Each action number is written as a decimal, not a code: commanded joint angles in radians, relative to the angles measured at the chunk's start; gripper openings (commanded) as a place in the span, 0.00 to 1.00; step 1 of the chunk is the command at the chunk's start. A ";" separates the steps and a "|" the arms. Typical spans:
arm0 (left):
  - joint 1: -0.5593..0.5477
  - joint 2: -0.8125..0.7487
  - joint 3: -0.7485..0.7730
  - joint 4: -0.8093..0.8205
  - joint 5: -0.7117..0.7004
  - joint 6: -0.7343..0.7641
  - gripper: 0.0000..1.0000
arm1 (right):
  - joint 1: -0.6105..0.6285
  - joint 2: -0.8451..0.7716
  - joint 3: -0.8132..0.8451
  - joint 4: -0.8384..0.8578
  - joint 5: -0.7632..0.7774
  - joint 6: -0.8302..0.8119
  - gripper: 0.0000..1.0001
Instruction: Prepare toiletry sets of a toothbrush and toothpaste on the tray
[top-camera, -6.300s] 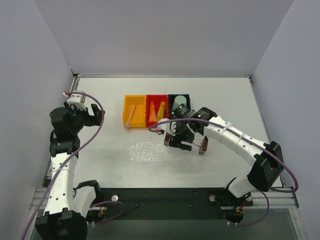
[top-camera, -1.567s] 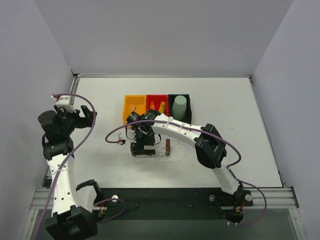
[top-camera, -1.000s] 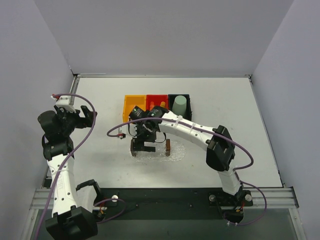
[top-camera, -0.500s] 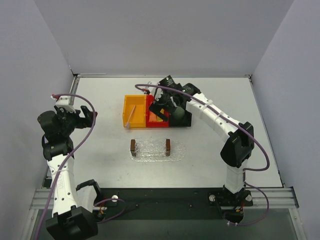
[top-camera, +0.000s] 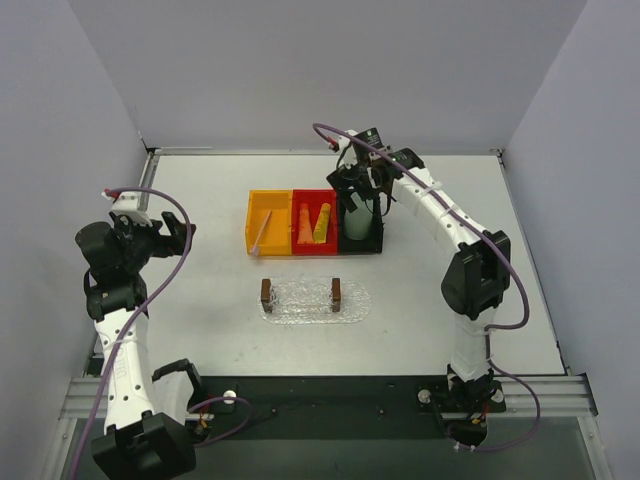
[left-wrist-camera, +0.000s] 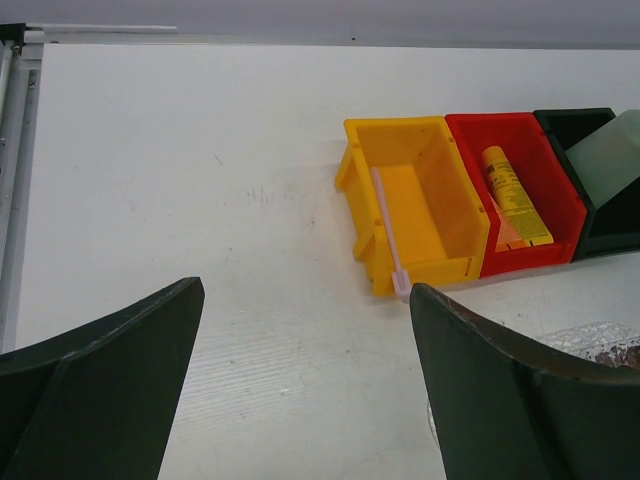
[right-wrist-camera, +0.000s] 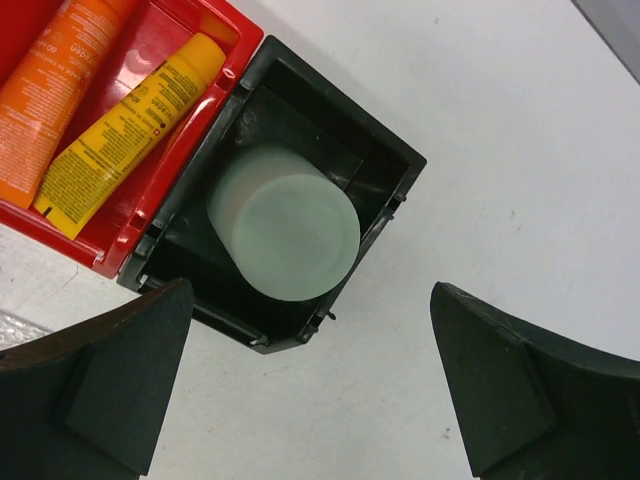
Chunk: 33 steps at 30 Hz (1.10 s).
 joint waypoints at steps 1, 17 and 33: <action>0.008 -0.002 0.005 0.040 0.020 0.002 0.95 | -0.025 0.049 0.053 0.005 -0.051 0.055 1.00; 0.008 -0.004 0.002 0.041 0.016 0.005 0.95 | -0.075 0.141 0.040 0.030 -0.168 0.095 0.99; 0.010 -0.010 0.002 0.041 0.016 0.005 0.95 | -0.086 0.179 0.045 0.034 -0.184 0.106 0.84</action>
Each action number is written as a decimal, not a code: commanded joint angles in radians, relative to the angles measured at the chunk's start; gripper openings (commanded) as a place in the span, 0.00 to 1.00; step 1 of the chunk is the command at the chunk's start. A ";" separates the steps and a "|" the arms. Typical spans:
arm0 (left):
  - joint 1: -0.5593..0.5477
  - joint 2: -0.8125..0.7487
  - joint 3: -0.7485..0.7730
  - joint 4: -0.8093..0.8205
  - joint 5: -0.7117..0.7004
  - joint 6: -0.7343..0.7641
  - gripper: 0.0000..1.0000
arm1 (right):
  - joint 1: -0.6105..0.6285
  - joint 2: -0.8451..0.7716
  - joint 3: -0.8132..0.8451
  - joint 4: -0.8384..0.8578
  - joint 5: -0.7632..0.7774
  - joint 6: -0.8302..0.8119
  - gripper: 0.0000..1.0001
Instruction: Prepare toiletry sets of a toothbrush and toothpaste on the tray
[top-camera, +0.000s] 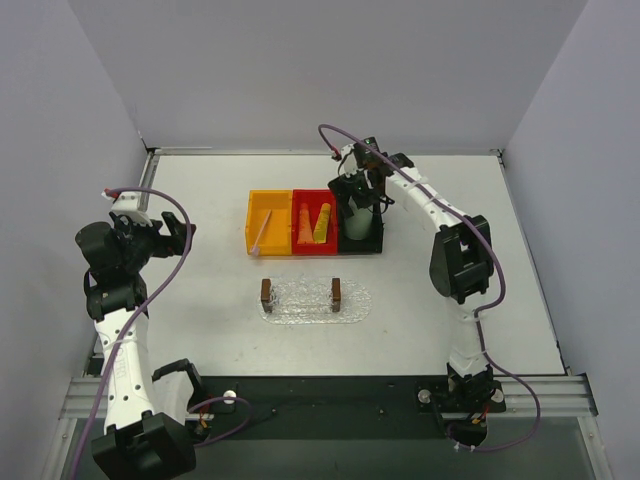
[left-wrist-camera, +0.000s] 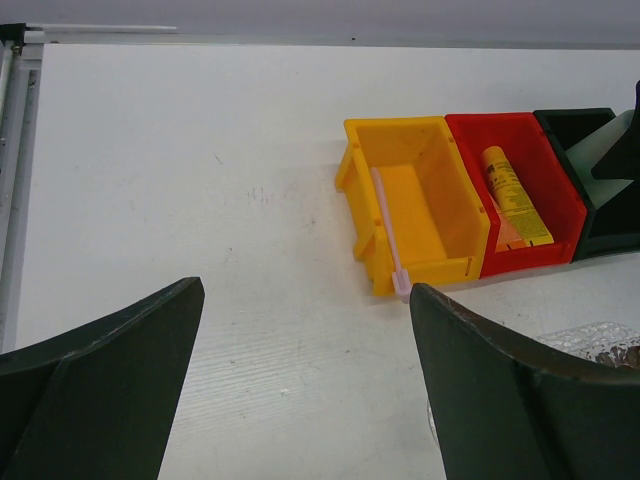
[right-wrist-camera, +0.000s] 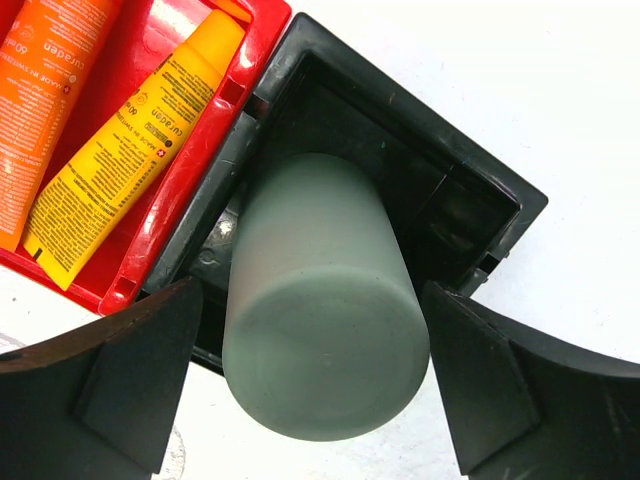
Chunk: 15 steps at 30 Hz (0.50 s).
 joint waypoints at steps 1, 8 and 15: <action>0.010 -0.010 0.002 0.041 0.017 0.005 0.95 | -0.010 -0.004 0.025 -0.003 -0.013 0.017 0.82; 0.010 -0.013 0.005 0.039 0.017 0.005 0.95 | -0.013 -0.030 0.025 -0.008 0.001 0.021 0.57; 0.010 -0.016 0.006 0.039 0.019 0.002 0.95 | -0.013 -0.090 0.042 -0.031 0.013 0.021 0.43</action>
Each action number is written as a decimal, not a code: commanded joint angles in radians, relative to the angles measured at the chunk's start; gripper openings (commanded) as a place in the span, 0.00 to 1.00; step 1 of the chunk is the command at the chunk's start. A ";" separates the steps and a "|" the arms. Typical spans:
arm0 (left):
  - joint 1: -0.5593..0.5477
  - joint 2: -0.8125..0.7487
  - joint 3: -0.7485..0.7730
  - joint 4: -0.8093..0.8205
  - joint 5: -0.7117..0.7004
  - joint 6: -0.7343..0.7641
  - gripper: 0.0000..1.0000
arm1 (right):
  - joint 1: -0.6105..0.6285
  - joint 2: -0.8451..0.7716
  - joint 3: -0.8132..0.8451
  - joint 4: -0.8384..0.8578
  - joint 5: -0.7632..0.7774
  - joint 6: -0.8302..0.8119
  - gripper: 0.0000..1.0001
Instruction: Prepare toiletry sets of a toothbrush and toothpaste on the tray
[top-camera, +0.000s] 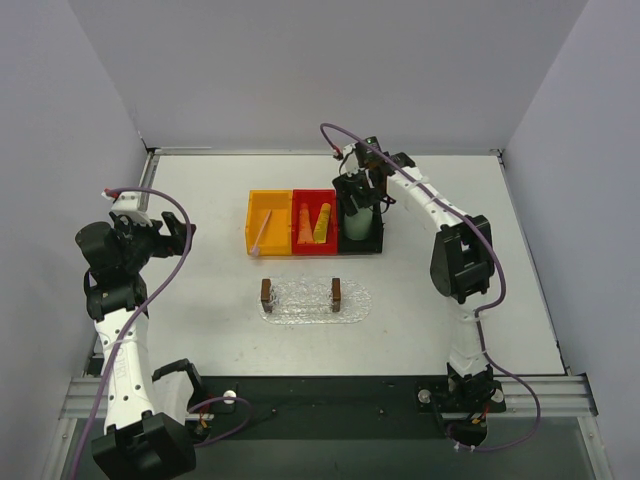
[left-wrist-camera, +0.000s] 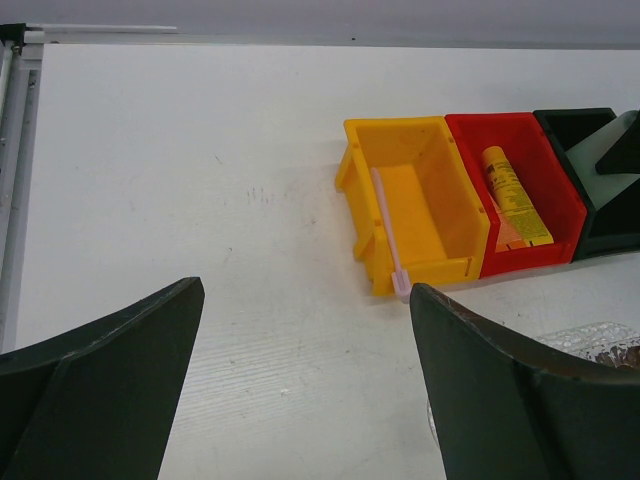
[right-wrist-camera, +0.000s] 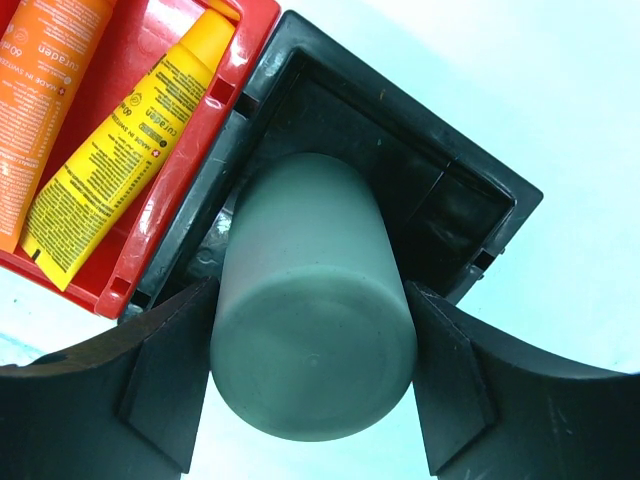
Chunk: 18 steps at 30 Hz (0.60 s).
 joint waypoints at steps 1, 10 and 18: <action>0.008 -0.016 0.008 0.039 0.022 0.000 0.95 | -0.006 -0.097 0.047 -0.037 0.021 0.009 0.40; 0.008 -0.013 0.028 0.079 0.088 -0.029 0.95 | -0.004 -0.237 0.094 -0.077 0.023 0.043 0.22; -0.036 0.097 0.109 0.289 0.368 -0.294 0.95 | -0.006 -0.376 0.168 -0.121 -0.179 0.129 0.14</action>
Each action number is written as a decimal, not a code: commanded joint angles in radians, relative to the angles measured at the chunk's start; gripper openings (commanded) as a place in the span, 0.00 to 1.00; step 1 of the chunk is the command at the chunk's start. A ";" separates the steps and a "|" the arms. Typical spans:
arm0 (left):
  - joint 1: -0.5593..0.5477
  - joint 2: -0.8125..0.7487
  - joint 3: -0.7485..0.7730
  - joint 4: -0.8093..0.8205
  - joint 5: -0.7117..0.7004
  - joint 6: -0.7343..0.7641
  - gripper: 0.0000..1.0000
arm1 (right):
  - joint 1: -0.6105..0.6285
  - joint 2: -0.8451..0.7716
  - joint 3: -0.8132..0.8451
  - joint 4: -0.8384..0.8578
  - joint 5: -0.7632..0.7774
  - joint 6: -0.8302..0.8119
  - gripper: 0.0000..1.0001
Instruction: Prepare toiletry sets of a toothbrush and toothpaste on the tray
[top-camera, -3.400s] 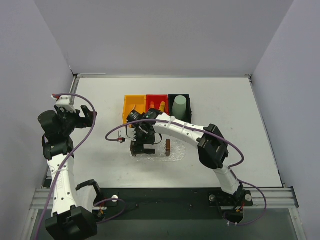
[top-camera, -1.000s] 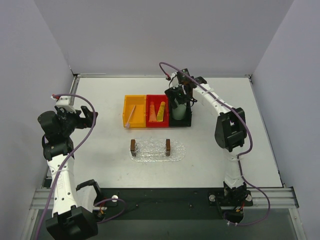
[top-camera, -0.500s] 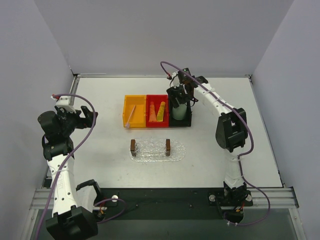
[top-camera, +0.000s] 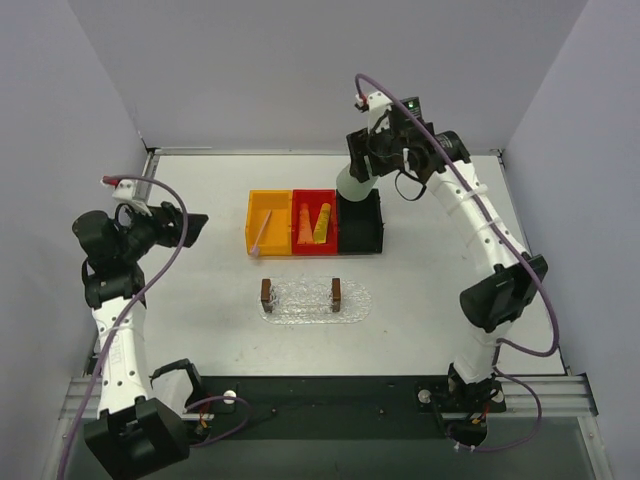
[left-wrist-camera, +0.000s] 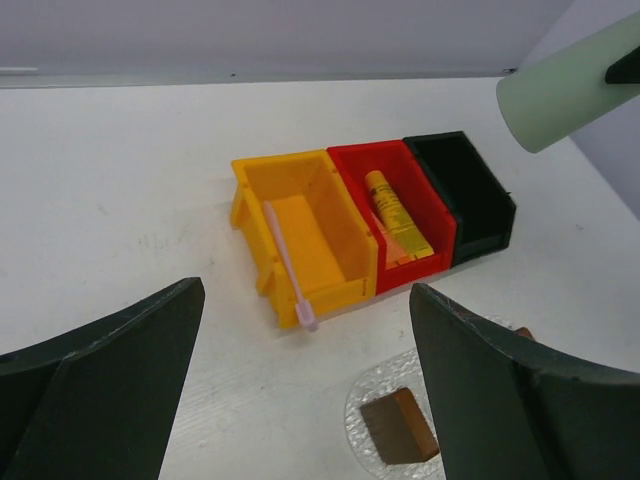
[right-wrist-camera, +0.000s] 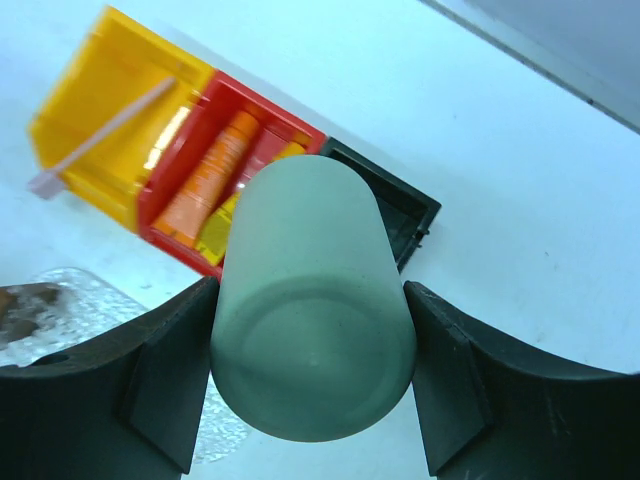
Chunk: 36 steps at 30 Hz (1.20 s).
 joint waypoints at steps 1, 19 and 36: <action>-0.048 0.064 0.093 0.229 0.189 -0.223 0.95 | -0.006 -0.116 0.054 -0.031 -0.181 0.092 0.13; -0.553 0.228 0.206 0.490 0.074 -0.570 0.90 | -0.004 -0.322 -0.193 0.452 -0.806 0.546 0.09; -0.599 0.271 0.153 0.754 0.104 -0.766 0.72 | 0.002 -0.320 -0.270 0.556 -0.821 0.605 0.07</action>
